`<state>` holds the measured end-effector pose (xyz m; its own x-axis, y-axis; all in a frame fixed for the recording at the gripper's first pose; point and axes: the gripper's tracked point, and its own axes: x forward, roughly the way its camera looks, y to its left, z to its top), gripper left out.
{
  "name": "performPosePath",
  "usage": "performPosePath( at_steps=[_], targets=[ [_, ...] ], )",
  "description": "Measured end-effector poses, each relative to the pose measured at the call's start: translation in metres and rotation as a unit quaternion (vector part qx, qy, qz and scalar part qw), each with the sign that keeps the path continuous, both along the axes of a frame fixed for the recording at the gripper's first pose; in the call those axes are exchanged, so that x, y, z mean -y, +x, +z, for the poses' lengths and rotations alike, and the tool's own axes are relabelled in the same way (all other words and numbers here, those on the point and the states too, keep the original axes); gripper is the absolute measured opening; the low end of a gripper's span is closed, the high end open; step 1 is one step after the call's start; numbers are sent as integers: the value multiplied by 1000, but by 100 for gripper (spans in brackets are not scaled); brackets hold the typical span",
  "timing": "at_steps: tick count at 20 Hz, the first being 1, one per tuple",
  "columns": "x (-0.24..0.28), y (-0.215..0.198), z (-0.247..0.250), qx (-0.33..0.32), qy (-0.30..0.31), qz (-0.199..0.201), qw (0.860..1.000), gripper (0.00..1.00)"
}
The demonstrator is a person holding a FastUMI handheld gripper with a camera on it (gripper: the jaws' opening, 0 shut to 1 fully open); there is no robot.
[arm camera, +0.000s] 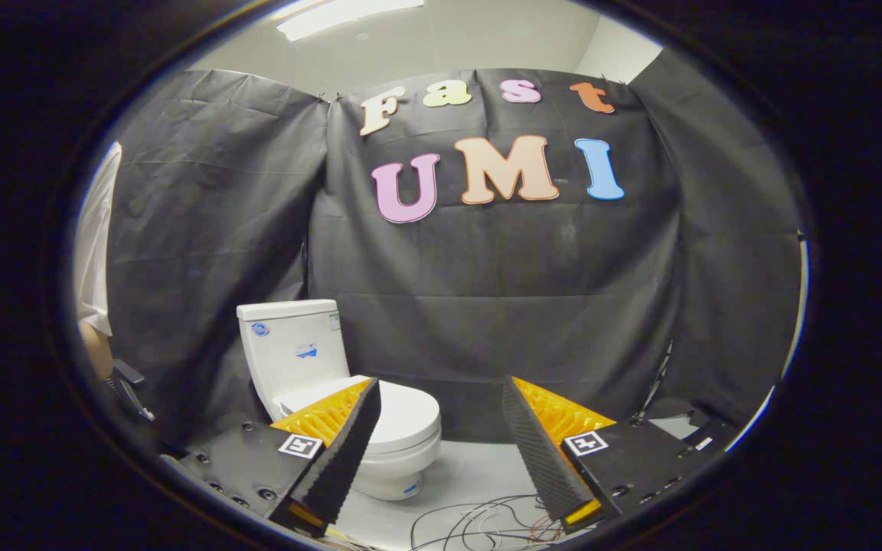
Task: Open the toilet lid.
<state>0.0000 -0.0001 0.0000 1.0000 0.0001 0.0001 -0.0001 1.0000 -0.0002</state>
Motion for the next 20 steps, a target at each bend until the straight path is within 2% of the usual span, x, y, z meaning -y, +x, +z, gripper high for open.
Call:
performPosePath(
  at_steps=[20],
  targets=[
    [1,1,0,1,1,-1,1000,97]
  ],
)
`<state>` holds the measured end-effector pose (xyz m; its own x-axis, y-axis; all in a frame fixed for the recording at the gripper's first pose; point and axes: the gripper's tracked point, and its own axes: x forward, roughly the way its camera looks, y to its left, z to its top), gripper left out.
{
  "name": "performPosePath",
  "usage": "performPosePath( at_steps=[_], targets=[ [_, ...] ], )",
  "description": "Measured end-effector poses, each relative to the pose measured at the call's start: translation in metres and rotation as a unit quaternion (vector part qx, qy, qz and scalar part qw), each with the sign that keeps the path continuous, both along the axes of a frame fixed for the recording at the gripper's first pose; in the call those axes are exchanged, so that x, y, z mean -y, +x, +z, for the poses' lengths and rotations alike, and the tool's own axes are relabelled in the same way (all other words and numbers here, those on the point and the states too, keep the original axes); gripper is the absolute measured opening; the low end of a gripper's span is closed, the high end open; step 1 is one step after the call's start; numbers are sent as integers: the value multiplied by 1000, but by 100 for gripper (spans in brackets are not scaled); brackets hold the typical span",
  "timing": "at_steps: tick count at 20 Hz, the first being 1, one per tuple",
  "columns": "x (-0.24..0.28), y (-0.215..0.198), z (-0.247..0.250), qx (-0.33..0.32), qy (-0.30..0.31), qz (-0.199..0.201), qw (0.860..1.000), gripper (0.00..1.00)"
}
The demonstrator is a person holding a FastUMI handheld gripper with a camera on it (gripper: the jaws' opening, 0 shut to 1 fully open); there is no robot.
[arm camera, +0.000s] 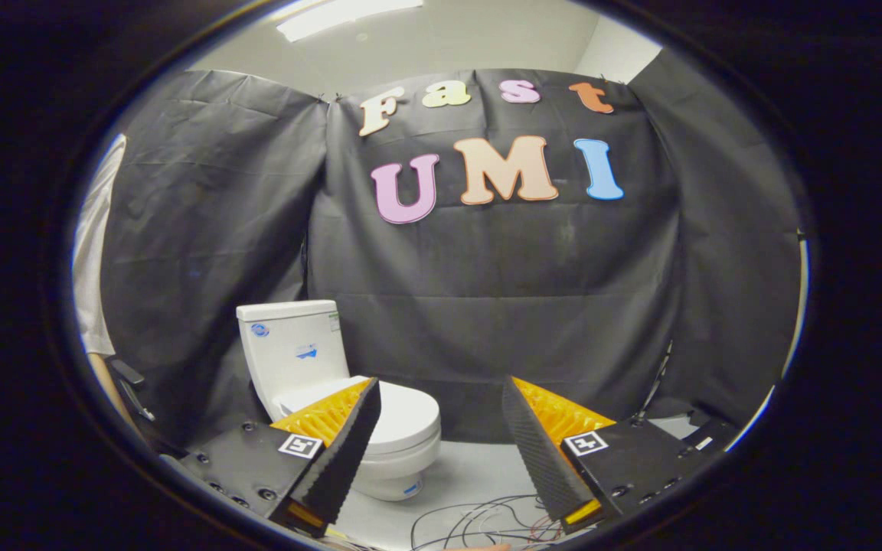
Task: Open the toilet lid.
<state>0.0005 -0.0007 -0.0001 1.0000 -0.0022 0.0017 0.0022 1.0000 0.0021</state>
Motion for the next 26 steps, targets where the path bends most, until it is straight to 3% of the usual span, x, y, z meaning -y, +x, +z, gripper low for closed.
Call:
performPosePath(
  at_steps=[9,15,19,24,26],
  targets=[
    [4,7,-5,-5,-1,-1,1000,93],
    [9,64,-50,-106,12,-12,994,92],
    [11,101,-52,-103,12,-23,994,92],
    [19,133,-39,-41,75,-107,991,90],
    [25,138,-31,6,113,-161,980,89]
  ],
)
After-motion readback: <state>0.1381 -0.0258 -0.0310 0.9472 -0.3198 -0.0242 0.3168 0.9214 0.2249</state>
